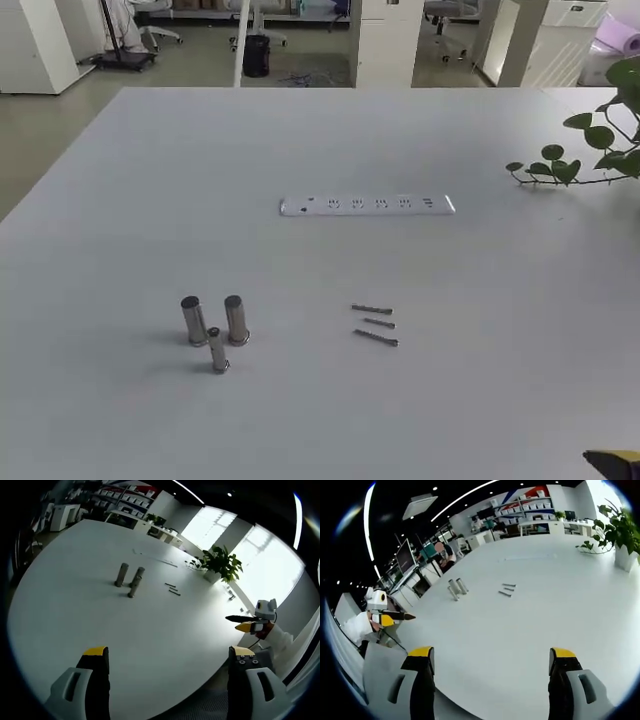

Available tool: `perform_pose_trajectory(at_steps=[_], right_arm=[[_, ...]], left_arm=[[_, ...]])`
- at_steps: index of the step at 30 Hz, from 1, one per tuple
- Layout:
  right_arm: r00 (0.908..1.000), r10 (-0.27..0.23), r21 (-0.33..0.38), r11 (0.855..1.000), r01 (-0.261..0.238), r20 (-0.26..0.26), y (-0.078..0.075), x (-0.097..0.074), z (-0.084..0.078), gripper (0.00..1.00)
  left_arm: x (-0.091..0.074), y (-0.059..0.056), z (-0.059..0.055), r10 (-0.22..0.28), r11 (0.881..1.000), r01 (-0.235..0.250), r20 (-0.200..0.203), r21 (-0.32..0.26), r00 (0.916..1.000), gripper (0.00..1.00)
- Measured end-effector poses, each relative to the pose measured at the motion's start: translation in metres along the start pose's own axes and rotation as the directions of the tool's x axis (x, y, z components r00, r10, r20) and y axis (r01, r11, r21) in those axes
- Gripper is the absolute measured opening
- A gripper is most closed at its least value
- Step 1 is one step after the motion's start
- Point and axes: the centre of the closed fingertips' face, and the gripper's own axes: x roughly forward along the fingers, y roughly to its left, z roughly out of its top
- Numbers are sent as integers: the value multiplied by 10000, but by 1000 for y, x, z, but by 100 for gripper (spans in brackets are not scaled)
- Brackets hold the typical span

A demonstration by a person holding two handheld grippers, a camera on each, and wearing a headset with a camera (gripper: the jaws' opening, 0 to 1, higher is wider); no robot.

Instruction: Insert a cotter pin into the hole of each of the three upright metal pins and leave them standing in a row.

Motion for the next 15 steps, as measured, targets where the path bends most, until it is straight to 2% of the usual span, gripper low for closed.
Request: perform_pose_trajectory(at_steps=[2,4,7,9,12,15], right_arm=[[10000,-4,-21,10000,3,-11,0,0,0,93],[10000,3,-83,10000,-4,-25,1,0,0,93],[10000,-19,-144,9999,18,-65,2,0,-1,93],[10000,-30,-168,9999,30,-19,2,1,0,92],[9999,-36,-195,9998,39,117,2,1,2,91],[10000,2,-89,10000,-1,93,3,1,1,90]], left_arm=[[-1,-1,3,28,9998,-30,96,174,10000,99],[-2,-1,10,53,9992,-72,472,396,9989,99],[-3,-3,17,-97,9998,84,720,178,9974,99],[-2,-2,19,-93,9997,72,852,252,9963,99],[-3,3,27,2,9995,-43,1327,305,9912,99],[-3,5,28,56,9986,-129,1373,521,9905,99]])
